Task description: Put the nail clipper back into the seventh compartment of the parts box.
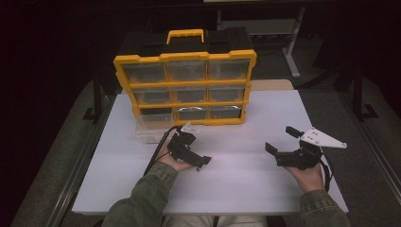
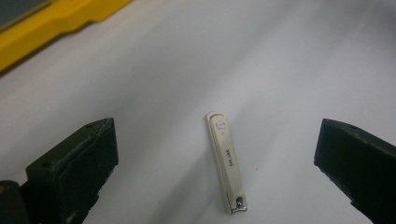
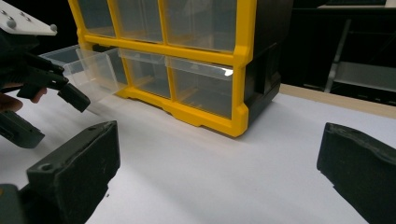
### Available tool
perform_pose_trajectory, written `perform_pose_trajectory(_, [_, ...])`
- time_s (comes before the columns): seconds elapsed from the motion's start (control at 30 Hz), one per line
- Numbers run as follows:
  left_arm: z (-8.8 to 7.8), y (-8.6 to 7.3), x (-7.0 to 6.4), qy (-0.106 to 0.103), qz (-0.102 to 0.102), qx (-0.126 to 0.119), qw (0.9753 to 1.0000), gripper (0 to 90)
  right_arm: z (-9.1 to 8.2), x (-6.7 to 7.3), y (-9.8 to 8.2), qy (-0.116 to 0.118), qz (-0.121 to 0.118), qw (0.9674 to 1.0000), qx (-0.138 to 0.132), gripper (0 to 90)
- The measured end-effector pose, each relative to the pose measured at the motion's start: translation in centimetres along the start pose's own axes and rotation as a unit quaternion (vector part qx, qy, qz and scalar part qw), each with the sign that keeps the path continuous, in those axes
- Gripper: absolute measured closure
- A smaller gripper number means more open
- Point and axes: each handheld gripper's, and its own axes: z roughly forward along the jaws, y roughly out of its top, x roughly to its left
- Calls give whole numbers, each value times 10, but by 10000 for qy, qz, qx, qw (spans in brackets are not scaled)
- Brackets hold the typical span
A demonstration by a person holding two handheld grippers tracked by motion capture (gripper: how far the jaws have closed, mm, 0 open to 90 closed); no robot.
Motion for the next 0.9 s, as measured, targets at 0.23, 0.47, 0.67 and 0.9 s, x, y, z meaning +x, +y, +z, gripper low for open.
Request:
perform_pose_trajectory(0.23, [6,0,-1,-47,-99,115,9999,51,0,0,0,-24,-14,10000,0,0])
perform_pose_trajectory(0.47, [11,1,-5,-13,-127,245,9996,113,-1,0,0,-41,-13,10000,-15,0])
perform_pose_trajectory(0.67, [15,1,-9,89,-149,340,9993,176,1,1,0,-9,-51,10000,49,0])
perform_pose_trajectory(0.9, [17,0,-12,246,-309,436,9983,267,0,1,0,-19,-37,10000,19,0])
